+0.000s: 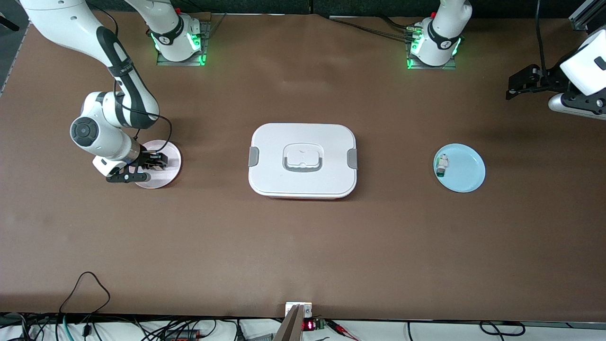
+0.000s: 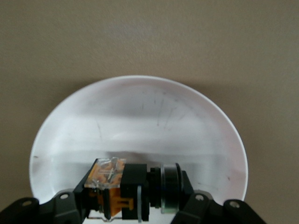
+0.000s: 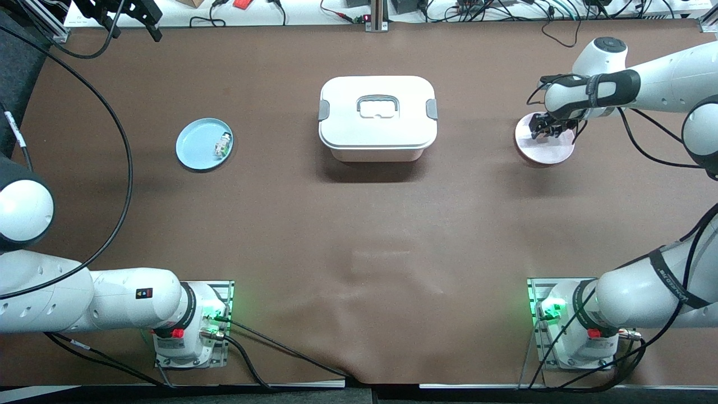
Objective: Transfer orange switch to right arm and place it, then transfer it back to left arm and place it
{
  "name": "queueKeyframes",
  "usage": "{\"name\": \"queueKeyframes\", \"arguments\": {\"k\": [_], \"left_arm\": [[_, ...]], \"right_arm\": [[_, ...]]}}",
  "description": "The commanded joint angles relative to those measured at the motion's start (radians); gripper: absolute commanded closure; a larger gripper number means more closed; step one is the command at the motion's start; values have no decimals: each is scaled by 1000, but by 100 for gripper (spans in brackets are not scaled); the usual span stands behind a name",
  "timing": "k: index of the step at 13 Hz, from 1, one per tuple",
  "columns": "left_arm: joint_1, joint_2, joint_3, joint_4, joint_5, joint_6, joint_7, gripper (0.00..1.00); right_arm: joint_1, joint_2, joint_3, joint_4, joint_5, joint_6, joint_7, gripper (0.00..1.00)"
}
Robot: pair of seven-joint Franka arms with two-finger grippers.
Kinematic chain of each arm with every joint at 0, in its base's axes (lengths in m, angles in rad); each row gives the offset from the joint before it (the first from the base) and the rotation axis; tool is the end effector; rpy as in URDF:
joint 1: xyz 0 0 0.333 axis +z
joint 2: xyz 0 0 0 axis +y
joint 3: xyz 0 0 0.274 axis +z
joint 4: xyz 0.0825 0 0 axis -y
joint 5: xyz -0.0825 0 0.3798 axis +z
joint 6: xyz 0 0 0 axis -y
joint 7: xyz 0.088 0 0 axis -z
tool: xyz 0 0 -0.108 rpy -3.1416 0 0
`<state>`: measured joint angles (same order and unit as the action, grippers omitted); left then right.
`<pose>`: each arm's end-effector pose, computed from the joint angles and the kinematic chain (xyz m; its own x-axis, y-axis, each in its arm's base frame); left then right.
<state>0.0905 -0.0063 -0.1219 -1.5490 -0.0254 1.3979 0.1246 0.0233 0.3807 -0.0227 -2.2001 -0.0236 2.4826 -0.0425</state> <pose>0.5292 -0.0199 0.5811 0.9772 -0.1592 -0.1401 -0.1547 -0.9870 0.0424 0.5273 -0.0002 0.1629 0.9931 0.0625 -0.0990 0.0645 -0.9978 0.0168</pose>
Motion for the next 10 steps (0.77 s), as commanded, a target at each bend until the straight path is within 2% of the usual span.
{"name": "queueKeyframes", "arguments": {"k": [1,5,10], "left_arm": [[8,-15,-1,-10,-16,-8,24,0],[8,-15,-1,-10,-16,-7,24,0],[8,-15,-1,-10,-16,-7,23,0]], "right_arm": [[4,-60,7,89,1,-178,-16,65],[4,-82,67,346,37,-500,-13,65],[9,-92,76,570,50,-781,-13,65]]}}
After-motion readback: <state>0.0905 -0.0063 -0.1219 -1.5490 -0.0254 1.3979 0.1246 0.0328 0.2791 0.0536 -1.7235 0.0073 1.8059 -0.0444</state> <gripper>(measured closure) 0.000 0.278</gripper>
